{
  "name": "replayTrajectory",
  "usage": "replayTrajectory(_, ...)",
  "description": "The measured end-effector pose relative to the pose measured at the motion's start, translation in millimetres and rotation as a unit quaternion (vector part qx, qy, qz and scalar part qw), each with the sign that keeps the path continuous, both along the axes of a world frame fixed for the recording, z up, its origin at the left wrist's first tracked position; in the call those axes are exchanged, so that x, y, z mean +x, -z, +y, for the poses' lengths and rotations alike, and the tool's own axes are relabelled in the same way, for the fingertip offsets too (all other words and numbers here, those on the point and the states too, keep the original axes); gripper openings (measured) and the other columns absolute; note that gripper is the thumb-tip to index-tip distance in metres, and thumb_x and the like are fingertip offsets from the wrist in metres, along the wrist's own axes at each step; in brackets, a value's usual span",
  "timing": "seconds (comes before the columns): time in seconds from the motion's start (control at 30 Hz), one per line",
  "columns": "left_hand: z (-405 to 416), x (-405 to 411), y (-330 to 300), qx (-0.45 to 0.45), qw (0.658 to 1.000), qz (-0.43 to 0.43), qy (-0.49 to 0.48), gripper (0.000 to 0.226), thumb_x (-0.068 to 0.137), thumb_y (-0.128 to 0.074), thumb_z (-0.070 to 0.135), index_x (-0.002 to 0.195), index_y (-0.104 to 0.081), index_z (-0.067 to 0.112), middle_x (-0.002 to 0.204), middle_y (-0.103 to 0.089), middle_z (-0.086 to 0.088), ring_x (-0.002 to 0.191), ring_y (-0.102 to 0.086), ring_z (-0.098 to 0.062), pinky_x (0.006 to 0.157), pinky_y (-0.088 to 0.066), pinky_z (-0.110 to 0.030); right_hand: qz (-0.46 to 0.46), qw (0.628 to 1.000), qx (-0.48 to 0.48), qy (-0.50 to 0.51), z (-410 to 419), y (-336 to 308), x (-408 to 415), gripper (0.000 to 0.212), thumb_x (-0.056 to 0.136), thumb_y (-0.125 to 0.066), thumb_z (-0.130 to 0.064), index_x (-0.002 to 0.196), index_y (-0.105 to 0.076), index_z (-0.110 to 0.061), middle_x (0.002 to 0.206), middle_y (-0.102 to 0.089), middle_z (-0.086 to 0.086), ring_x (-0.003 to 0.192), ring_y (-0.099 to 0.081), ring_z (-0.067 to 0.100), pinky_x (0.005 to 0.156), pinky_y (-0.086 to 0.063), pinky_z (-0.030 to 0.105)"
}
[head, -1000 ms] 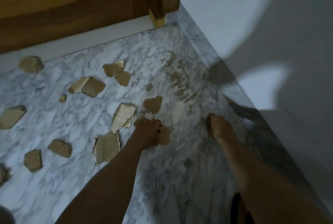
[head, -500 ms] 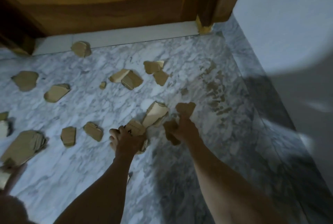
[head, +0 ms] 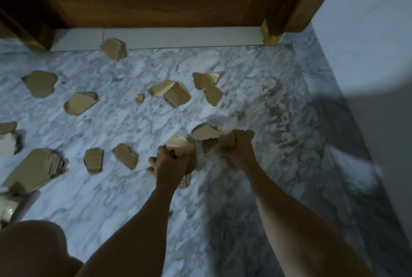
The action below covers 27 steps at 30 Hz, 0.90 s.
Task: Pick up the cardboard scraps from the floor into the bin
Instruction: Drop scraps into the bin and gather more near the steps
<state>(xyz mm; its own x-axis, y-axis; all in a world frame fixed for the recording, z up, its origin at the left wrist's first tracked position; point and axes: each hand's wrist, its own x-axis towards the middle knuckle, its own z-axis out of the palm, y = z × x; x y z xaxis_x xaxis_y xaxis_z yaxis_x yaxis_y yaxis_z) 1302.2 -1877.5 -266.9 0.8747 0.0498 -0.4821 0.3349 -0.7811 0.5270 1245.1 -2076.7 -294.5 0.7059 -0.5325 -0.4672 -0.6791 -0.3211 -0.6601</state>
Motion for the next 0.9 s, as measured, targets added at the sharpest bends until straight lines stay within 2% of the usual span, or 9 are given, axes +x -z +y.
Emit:
replayTrajectory(0.03,-9.3,9.1,-4.1,-0.043,0.999,-0.007,0.000,0.076,0.070,-0.078,0.057,0.120,-0.050,0.008,0.117,-0.053,-0.012,0.122,-0.040,-0.036,0.106,-0.031,-0.049,-0.005,1.000,0.001,0.014,-10.6,-2.9,6.6,0.065,0.073,-0.085,-0.012,0.128,-0.050,-0.004,0.108,-0.061,0.013,0.090,-0.064,0.030,0.062,-0.055,0.033)
replayTrajectory(0.1,-33.5,26.9,-7.2,-0.084,0.995,-0.036,0.044,0.094,0.053,-0.067,0.074,0.121,-0.051,0.011,0.113,-0.049,-0.006,0.121,-0.040,-0.032,0.105,-0.034,-0.052,0.034,0.999,-0.008,-0.017,-33.6,1.2,13.3,0.091,0.077,-0.083,-0.022,0.151,-0.031,-0.015,0.128,-0.059,0.016,0.107,-0.063,0.033,0.080,-0.056,0.040)
replayTrajectory(0.2,-70.0,39.3,-1.1,-0.016,0.974,-0.131,0.182,0.109,0.047,-0.043,0.084,0.123,-0.054,0.008,0.119,-0.058,-0.007,0.115,-0.045,-0.033,0.098,-0.029,-0.047,0.101,0.989,-0.060,-0.089,-48.8,17.4,-4.5,0.099,0.080,-0.080,-0.035,0.157,-0.020,-0.018,0.146,-0.049,0.012,0.131,-0.050,0.033,0.106,-0.042,0.044)
replayTrajectory(0.3,-84.8,39.5,9.6,0.044,0.953,-0.152,0.259,0.110,0.049,-0.038,0.087,0.120,-0.057,0.006,0.116,-0.063,-0.011,0.108,-0.049,-0.035,0.093,-0.032,-0.049,0.077,0.991,-0.091,-0.053,-46.3,21.8,-18.2,0.082,0.073,-0.085,-0.039,0.139,-0.043,-0.016,0.133,-0.050,0.012,0.122,-0.049,0.035,0.099,-0.044,0.043)
replayTrajectory(0.47,-87.9,47.0,19.6,0.111,0.952,-0.089,0.270,0.106,0.059,-0.057,0.087,0.127,-0.050,0.007,0.127,-0.058,-0.012,0.119,-0.044,-0.035,0.097,-0.031,-0.050,0.142,0.979,-0.109,-0.101,-59.1,11.6,-1.8,0.076,0.069,-0.088,-0.041,0.125,-0.048,-0.009,0.134,-0.026,0.014,0.124,-0.027,0.035,0.096,-0.039,0.039)
replayTrajectory(0.57,-91.7,42.7,24.6,0.153,0.957,-0.008,0.245,0.102,0.068,-0.064,0.080,0.137,-0.041,0.009,0.139,-0.048,-0.010,0.132,-0.034,-0.035,0.107,-0.025,-0.055,0.147,0.971,-0.136,-0.128,-60.5,16.8,-1.4,0.076,0.070,-0.085,-0.046,0.126,-0.050,-0.007,0.131,-0.034,0.014,0.122,-0.034,0.038,0.102,-0.032,0.040)
replayTrajectory(0.7,-106.2,17.9,33.4,0.221,0.944,-0.030,0.243,0.093,0.070,-0.073,0.070,0.132,-0.041,0.009,0.135,-0.050,-0.009,0.126,-0.039,-0.033,0.104,-0.031,-0.053,0.114,0.976,-0.142,-0.115,-53.7,19.2,-3.2,0.064,0.078,-0.079,-0.041,0.124,-0.052,-0.006,0.123,-0.049,0.011,0.115,-0.044,0.036,0.097,-0.029,0.038)
replayTrajectory(0.83,-115.9,22.0,34.5,0.200,0.960,0.022,0.193,0.080,0.075,-0.080,0.049,0.136,-0.042,0.013,0.139,-0.047,-0.007,0.132,-0.033,-0.032,0.104,-0.032,-0.050,0.101,0.981,-0.120,-0.118,-49.6,14.9,0.9,0.047,0.087,-0.072,-0.033,0.123,-0.053,-0.008,0.117,-0.061,0.010,0.108,-0.058,0.029,0.087,-0.035,0.033)
replayTrajectory(0.9,-115.5,21.5,35.7,0.184,0.967,0.033,0.173,0.078,0.075,-0.081,0.047,0.136,-0.045,0.015,0.139,-0.046,-0.006,0.132,-0.033,-0.031,0.102,-0.033,-0.047,0.071,0.994,-0.035,-0.071,-51.7,6.1,14.5,0.047,0.082,-0.075,-0.034,0.118,-0.056,-0.013,0.105,-0.066,-0.002,0.095,-0.066,0.018,0.080,-0.047,0.031)
